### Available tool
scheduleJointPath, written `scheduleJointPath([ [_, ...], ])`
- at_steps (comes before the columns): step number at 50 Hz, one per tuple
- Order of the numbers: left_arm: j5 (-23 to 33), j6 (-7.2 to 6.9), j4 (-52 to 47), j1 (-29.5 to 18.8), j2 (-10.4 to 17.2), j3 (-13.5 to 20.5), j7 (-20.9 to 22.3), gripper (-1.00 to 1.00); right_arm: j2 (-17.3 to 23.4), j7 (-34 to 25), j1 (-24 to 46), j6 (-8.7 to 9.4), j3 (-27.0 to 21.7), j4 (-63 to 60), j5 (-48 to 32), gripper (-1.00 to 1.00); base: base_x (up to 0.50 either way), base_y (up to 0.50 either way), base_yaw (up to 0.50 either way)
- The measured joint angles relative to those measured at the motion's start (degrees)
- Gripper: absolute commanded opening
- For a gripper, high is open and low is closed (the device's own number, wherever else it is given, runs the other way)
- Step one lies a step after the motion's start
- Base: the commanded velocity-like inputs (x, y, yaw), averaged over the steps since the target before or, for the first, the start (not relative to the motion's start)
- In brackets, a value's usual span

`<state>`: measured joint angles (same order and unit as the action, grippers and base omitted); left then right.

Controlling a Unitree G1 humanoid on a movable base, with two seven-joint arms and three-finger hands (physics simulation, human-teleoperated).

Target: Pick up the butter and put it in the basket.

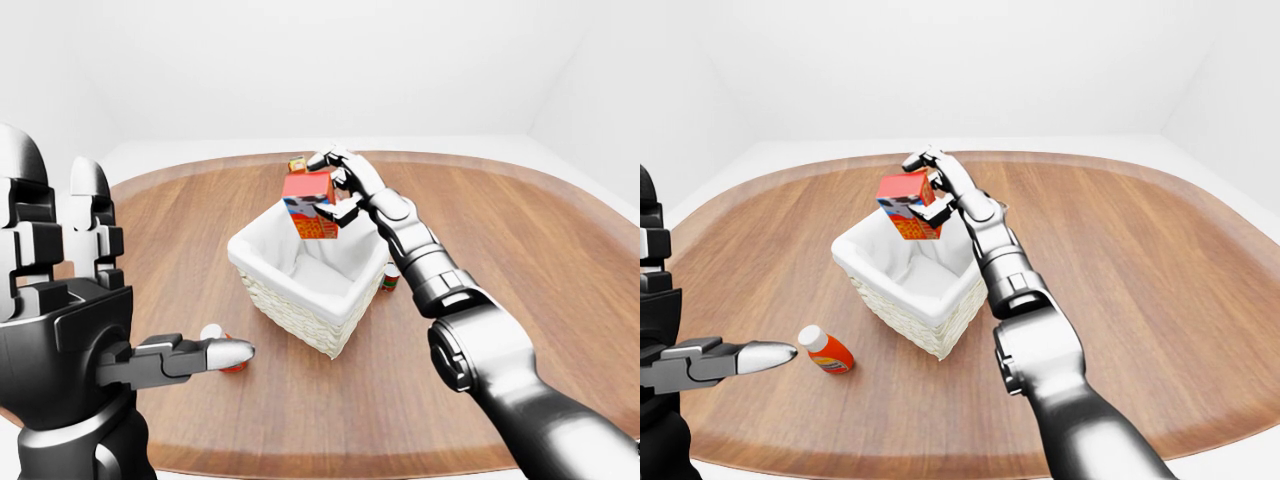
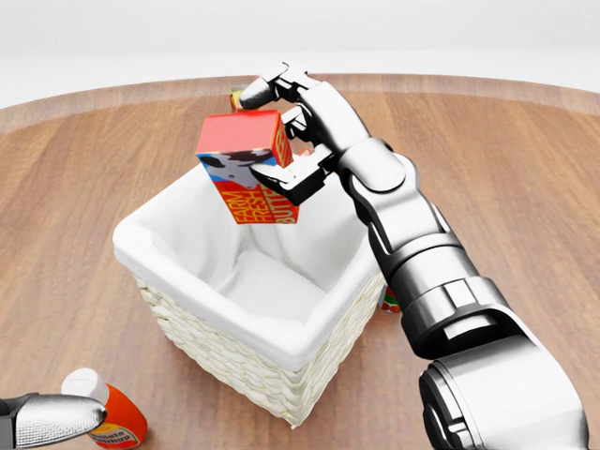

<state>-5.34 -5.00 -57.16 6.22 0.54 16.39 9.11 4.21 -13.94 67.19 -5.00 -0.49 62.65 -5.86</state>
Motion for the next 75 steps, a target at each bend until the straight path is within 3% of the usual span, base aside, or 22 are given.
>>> scheduleJointPath([
  [60,-0.2,0.00,0.8,1.1,-0.5,1.0,0.9,1.00,-3.8,4.1,-5.0,0.00,0.9,8.2,-2.2,-1.00,0.00,0.00,0.00],
  [61,-0.2,0.00,0.8,1.1,-0.5,1.1,0.9,1.00,-3.7,4.2,-5.0,0.00,0.9,8.3,-2.3,-0.86,0.00,0.00,0.00],
  [62,-0.2,0.00,0.8,1.1,-0.5,1.1,0.9,1.00,-3.6,4.3,-5.0,0.00,0.8,8.5,-2.4,-0.15,0.00,0.00,0.00],
  [63,-0.2,0.00,0.8,1.1,-0.5,1.1,0.9,1.00,-3.6,4.4,-5.0,0.00,0.8,8.6,-2.6,0.11,0.00,0.00,0.00],
  [64,-0.2,0.00,0.9,1.1,-0.5,1.1,0.9,1.00,-3.5,4.5,-5.0,0.00,0.8,8.7,-2.8,0.11,0.00,0.00,0.00],
  [66,-0.2,0.00,0.9,1.1,-0.5,1.1,0.9,1.00,-3.4,4.7,-5.0,0.00,0.7,8.9,-3.0,1.00,0.00,0.00,0.00],
  [75,-0.2,0.00,0.9,1.3,-0.6,1.1,0.9,1.00,-2.8,5.6,-4.7,0.00,-1.2,8.7,-3.9,1.00,0.00,0.00,0.00],
])
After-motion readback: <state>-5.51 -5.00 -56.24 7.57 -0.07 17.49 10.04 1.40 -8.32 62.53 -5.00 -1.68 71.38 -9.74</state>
